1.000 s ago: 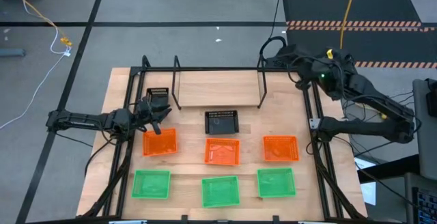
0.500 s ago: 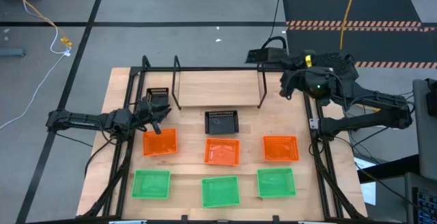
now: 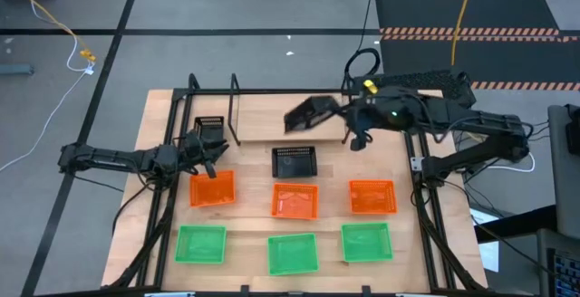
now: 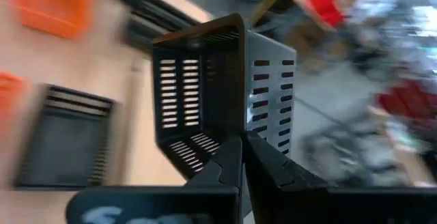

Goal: Stack baskets on shelf by color
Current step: Put the top right black bin on the shelf

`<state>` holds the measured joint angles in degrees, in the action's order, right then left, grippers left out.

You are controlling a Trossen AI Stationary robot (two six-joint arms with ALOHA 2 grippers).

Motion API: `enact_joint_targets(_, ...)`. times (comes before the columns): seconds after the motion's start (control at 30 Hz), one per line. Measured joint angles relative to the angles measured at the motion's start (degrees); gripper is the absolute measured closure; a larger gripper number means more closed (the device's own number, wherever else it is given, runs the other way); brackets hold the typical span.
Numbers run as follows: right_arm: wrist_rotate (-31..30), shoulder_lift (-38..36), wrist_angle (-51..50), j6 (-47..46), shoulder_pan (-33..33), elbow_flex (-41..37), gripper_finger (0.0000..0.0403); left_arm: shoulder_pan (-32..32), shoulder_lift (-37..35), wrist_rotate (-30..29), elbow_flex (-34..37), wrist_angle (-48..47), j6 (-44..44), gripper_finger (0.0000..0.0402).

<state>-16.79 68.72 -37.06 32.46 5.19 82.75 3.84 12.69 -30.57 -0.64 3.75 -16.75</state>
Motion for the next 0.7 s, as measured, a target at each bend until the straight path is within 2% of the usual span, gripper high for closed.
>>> enact_joint_targets(0.1,8.3,3.9,-2.9,-0.5,2.0,4.4,0.0402,0.0,0.5,-0.8,0.1,0.5,0.0,0.0304)
enact_joint_targets(0.2,12.6,7.9,-5.4,-0.4,4.7,7.8,0.0402,0.0,0.6,-1.1,0.1,0.7,0.1,0.0304)
enact_joint_targets(0.6,15.9,19.4,-14.0,-1.9,14.0,10.1,0.0402,0.0,0.6,-0.8,0.1,0.3,0.2,0.0304)
enact_joint_targets(0.7,21.4,20.6,-15.7,-1.7,15.7,10.1,0.0402,0.0,1.2,-0.7,0.0,0.2,0.4,0.0304)
